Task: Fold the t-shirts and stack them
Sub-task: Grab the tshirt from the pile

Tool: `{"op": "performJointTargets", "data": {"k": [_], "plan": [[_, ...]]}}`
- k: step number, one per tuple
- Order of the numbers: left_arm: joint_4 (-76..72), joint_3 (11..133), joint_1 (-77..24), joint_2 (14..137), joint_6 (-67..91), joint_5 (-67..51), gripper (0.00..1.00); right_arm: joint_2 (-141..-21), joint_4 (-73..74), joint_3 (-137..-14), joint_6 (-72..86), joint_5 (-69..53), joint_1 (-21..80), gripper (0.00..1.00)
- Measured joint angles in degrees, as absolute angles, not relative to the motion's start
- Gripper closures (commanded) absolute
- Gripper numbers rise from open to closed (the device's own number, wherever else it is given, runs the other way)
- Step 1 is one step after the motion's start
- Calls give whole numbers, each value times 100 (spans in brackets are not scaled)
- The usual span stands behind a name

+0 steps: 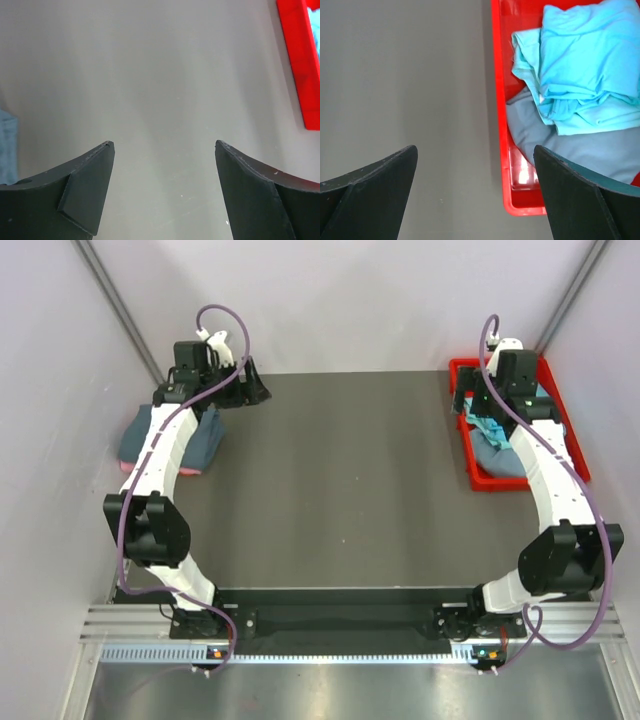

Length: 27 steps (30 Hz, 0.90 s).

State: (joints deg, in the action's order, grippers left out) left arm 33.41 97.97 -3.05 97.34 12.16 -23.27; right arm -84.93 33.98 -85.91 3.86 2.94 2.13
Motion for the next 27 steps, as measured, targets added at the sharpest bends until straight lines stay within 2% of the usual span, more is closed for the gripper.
{"op": "performJointTargets", "data": {"k": [7, 12, 17, 27], "plan": [[3347, 9531, -366, 9734, 1079, -2434, 14, -8851, 3610, -8903, 54, 624, 8, 0], [3476, 9480, -519, 9734, 751, -2174, 18, -9472, 3540, -9255, 191, 475, -910, 4], [3522, 9520, -565, 9773, 631, -1994, 17, -9998, 3542, -9277, 204, 320, -1671, 7], [3522, 9568, -635, 9983, 604, -1999, 16, -10396, 3437, -9179, -21, -82, -1656, 20]]}}
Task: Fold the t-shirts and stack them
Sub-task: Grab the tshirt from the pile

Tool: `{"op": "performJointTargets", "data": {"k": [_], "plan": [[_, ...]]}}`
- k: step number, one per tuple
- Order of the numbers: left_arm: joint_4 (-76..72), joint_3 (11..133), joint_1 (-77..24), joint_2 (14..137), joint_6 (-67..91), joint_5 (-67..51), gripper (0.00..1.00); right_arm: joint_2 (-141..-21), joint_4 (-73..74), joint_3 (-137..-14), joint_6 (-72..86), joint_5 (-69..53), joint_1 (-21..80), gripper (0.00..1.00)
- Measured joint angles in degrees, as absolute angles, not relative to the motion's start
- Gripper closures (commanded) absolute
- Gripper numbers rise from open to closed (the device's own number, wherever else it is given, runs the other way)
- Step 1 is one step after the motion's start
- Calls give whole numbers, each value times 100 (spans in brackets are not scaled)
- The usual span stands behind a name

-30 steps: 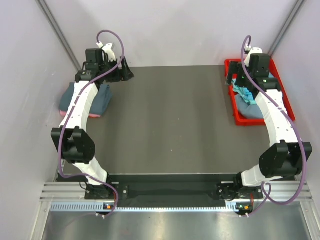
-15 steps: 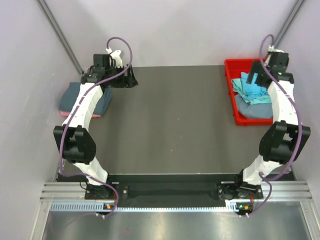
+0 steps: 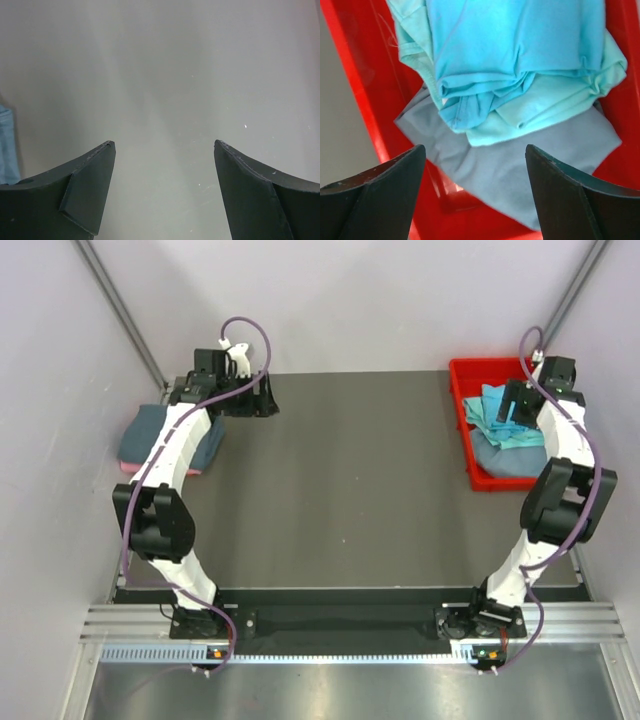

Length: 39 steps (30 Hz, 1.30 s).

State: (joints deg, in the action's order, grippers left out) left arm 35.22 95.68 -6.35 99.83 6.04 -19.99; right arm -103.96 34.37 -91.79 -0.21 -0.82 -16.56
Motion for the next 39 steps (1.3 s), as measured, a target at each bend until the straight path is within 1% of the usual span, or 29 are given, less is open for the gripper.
{"op": "performJointTargets", "data": {"k": [1, 8, 11, 12, 14, 18, 19, 20, 23, 24, 31, 32, 33, 34, 35, 36, 39], "plan": [[3522, 9568, -652, 9992, 604, -2008, 16, -10514, 3413, -9214, -67, -91, -1656, 23], [3524, 9568, -816, 10160, 539, -1968, 16, -11692, 3234, -9867, -362, -51, -1656, 30], [3557, 9568, -932, 10259, 425, -1837, 15, -12167, 3159, -10283, -458, -51, -1651, 37], [3583, 9568, -982, 10274, 388, -1780, 15, -12298, 3120, -10422, -495, -49, -1651, 44], [3638, 9568, -1074, 10291, 298, -1680, 15, -12490, 3068, -10626, -561, -8, -1634, 48], [3660, 9572, -1221, 10328, 191, -1533, 15, -12628, 2954, -10816, -644, 78, -1603, 67], [3669, 9588, -1240, 10348, 176, -1522, 15, -12626, 2936, -10818, -666, 99, -1592, 70], [3669, 9603, -1260, 10381, 163, -1498, 15, -12626, 2930, -10836, -696, 119, -1586, 81], [3686, 9671, -1297, 10497, 143, -1448, 15, -12626, 2902, -10840, -749, 145, -1557, 97], [3691, 9690, -1304, 10534, 139, -1441, 14, -12626, 2891, -10840, -770, 145, -1542, 100], [3691, 9719, -1313, 10600, 148, -1426, 14, -12525, 2932, -10825, -845, 30, -1448, 99], [3691, 9719, -1313, 10600, 152, -1428, 14, -12466, 2954, -10812, -845, -8, -1446, 90], [3691, 9721, -1313, 10600, 156, -1428, 14, -12368, 2978, -10783, -821, -30, -1441, 56], [3691, 9721, -1313, 10600, 161, -1431, 15, -12269, 2991, -10753, -762, -38, -1439, 45], [3691, 9723, -1313, 10600, 165, -1433, 14, -12167, 3002, -10735, -770, -43, -1439, 39], [3691, 9732, -1313, 10602, 178, -1437, 14, -12062, 3004, -10722, -764, -51, -1439, 37], [3688, 9756, -1315, 10602, 185, -1463, 14, -11808, 2952, -10606, -803, -51, -1439, 37]]}}
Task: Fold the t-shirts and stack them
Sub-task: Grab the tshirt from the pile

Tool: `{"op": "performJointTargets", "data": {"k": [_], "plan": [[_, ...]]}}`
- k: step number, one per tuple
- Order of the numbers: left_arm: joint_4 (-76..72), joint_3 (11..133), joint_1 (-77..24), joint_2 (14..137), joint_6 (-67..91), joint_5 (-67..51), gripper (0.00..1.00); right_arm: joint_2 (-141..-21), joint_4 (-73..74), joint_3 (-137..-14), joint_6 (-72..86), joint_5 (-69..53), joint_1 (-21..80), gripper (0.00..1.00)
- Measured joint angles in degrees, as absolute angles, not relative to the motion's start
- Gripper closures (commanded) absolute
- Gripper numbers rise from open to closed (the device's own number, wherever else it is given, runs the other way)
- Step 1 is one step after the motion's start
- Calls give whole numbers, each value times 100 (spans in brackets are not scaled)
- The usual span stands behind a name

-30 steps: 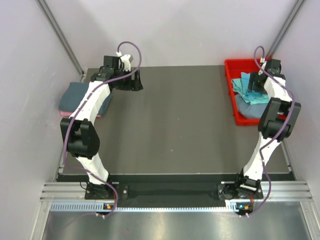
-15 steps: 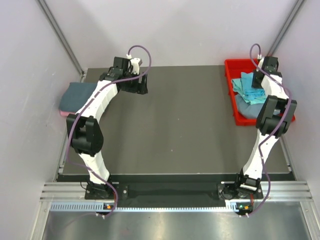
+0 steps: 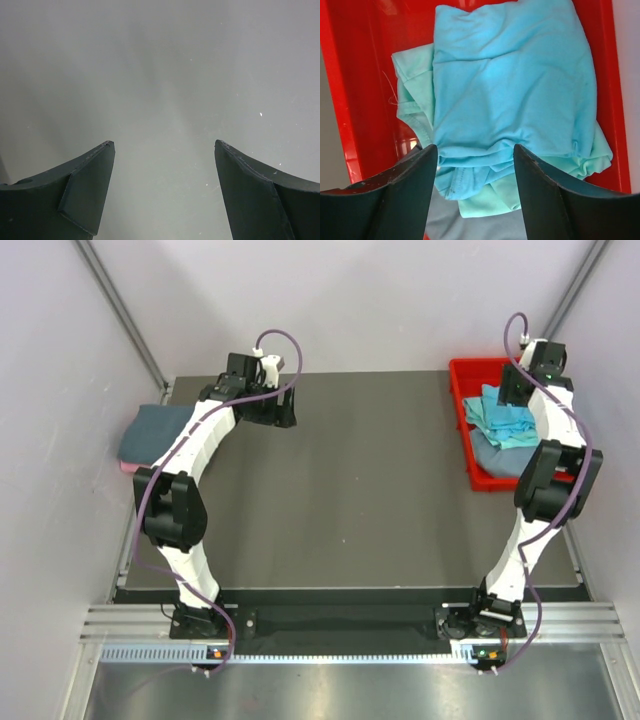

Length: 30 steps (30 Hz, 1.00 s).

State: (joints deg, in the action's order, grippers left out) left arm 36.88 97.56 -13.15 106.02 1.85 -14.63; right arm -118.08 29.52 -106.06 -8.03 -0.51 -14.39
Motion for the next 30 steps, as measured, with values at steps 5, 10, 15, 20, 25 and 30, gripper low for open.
{"op": "performJointTargets", "data": {"k": [5, 10, 15, 20, 25, 30], "plan": [[3691, 9760, -1332, 10602, 176, -1455, 14, -11911, 2976, -10449, -910, -27, -1441, 38], [3693, 9760, -1367, 10602, 139, -1337, 14, -12335, 2978, -10451, -993, 40, -1444, 42], [3697, 9760, -1402, 10602, 19, -1212, 14, -12556, 2978, -10477, -1028, 56, -1452, 56], [3708, 9760, -1444, 10602, -21, -1164, 14, -12556, 2943, -10512, -1105, 62, -1452, 91], [3706, 9760, -1468, 10604, -16, -1166, 14, -12551, 2936, -10512, -1157, 97, -1446, 100], [3715, 9800, -1468, 10608, -16, -1118, 14, -12331, 3046, -10516, -1125, 27, -1446, 100]]}}
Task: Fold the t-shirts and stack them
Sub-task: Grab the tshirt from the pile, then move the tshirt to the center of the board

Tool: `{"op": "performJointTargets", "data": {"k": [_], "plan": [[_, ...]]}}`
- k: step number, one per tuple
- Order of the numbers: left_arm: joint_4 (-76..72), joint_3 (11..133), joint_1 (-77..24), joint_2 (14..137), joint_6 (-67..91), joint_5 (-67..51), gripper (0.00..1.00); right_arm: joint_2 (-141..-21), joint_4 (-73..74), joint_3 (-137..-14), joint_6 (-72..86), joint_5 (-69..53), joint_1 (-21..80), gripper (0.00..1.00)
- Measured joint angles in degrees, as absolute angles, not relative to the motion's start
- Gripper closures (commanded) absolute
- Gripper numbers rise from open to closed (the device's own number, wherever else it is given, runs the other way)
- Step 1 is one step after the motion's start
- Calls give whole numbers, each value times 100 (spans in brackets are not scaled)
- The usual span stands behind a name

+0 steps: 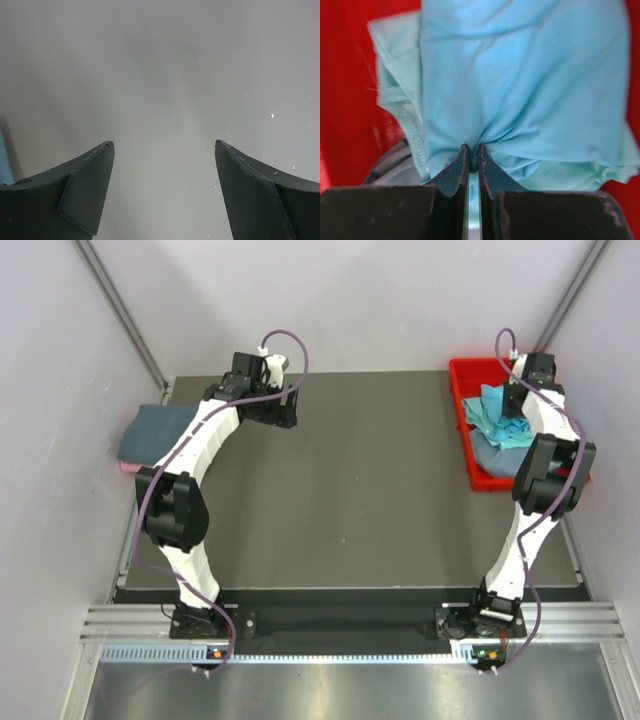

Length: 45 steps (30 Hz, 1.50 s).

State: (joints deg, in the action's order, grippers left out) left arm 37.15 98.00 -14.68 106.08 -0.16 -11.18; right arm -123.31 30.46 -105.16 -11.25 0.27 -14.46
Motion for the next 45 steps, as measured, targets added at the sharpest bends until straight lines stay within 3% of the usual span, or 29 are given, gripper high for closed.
{"op": "performJointTargets", "data": {"k": [12, 21, 27, 35, 40, 43, 45], "plan": [[3686, 10073, -1481, 10648, 156, -998, 14, -10134, 3168, -11500, -528, -1168, -1103, 100], [3682, 10071, -1570, 10645, 189, -797, 13, -9494, 2867, -11843, 117, -2445, -727, 100], [3682, 10092, -1573, 10639, 198, -672, 13, -9045, 2729, -11815, 698, -3205, 71, 100], [3647, 10125, -1575, 10624, 233, -613, 14, -8178, 2488, -10110, 1000, -3826, 548, 100], [3642, 10112, -1573, 10624, 355, -690, 14, -8396, 2742, -8750, 569, -3557, 499, 100], [3645, 10066, -1573, 10621, 436, -847, 14, -8814, 2919, -8141, 429, -3085, 285, 61], [3640, 9937, -1575, 10578, 475, -1026, 14, -9035, 3039, -7935, 395, -2665, 106, 50]]}}
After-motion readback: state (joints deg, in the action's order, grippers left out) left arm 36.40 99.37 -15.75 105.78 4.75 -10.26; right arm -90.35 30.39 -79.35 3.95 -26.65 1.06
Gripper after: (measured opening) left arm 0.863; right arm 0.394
